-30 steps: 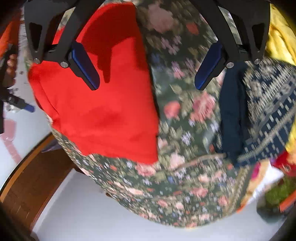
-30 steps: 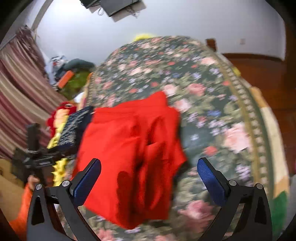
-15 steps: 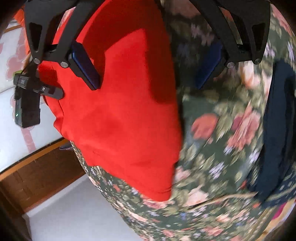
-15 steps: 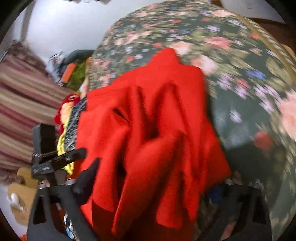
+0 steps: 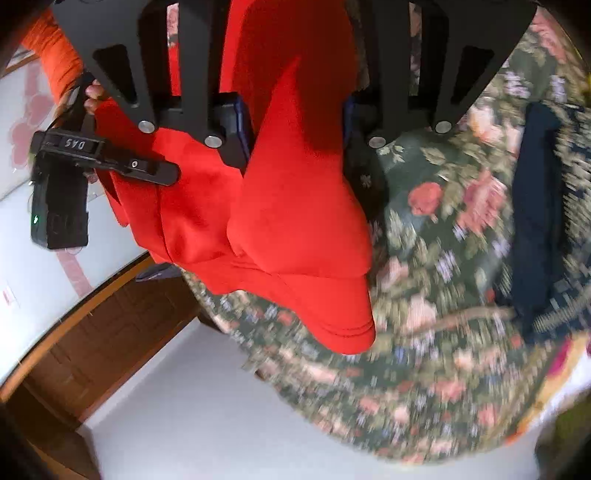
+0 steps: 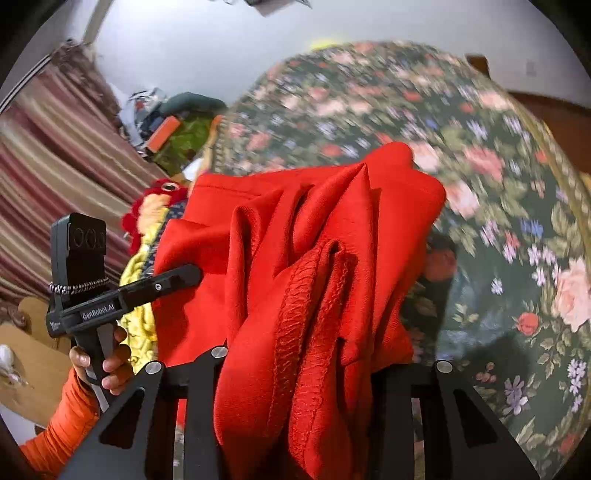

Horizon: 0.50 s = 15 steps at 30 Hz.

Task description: Fold large clothes

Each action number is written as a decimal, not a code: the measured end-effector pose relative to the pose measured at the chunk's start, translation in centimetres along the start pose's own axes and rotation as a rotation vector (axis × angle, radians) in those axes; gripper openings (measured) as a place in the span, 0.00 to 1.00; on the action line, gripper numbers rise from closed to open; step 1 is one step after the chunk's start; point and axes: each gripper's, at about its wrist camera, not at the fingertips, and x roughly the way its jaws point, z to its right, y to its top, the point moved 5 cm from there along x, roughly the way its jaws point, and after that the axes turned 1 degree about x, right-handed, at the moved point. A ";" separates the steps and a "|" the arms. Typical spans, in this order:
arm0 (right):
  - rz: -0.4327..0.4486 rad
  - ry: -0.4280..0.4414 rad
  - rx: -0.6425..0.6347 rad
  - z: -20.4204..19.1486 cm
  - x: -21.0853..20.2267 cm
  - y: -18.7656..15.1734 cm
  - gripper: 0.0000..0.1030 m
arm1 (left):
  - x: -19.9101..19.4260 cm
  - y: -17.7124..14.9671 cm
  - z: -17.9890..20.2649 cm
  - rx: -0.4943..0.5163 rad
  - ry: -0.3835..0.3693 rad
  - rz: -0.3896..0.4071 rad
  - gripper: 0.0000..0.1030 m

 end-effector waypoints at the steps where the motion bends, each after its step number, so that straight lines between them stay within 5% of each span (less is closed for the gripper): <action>1: 0.016 -0.002 -0.022 -1.3 -0.7 0.2 0.31 | -1.4 0.2 0.6 0.036 0.026 0.027 0.36; 9: 0.125 0.032 -0.143 -10.8 -4.0 3.3 0.31 | -12.6 2.5 0.1 0.104 0.081 0.202 0.36; 15: 0.158 0.073 -0.207 -18.2 -2.7 5.7 0.31 | -19.5 3.1 -3.3 0.083 0.136 0.298 0.36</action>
